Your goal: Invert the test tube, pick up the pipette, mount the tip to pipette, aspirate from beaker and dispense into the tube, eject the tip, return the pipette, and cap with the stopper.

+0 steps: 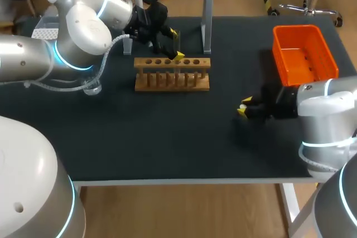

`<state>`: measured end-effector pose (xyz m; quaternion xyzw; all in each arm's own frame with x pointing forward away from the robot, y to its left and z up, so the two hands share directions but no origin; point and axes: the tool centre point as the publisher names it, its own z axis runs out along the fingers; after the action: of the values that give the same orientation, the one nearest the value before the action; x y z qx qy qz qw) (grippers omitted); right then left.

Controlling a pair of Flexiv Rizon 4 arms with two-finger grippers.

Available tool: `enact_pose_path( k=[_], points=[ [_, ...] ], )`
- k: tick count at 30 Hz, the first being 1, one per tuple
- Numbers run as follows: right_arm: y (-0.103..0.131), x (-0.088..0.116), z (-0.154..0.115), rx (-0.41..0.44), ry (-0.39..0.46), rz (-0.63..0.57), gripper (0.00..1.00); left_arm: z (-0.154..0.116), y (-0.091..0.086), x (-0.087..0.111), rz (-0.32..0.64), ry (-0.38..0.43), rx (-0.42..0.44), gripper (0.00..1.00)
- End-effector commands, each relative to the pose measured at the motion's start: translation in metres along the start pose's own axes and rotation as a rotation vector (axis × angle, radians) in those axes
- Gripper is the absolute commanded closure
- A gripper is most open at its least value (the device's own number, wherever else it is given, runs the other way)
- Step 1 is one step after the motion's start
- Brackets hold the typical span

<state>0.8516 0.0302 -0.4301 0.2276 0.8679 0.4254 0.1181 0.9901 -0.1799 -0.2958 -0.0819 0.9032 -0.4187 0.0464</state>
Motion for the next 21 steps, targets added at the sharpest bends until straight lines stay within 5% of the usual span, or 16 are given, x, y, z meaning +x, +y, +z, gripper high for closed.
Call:
enact_pose_path(
  k=[1,21],
  points=[
    [-0.0006,0.0005,-0.0005,0.001,0.000,-0.001,0.67,-0.0002,-0.0007,-0.0010,-0.001,0.003,-0.004,0.00],
    [-0.0026,-0.0004,-0.0010,0.018,-0.018,-0.004,1.00,-0.0002,-0.0007,-0.0010,-0.001,0.003,-0.004,0.00]
  ],
)
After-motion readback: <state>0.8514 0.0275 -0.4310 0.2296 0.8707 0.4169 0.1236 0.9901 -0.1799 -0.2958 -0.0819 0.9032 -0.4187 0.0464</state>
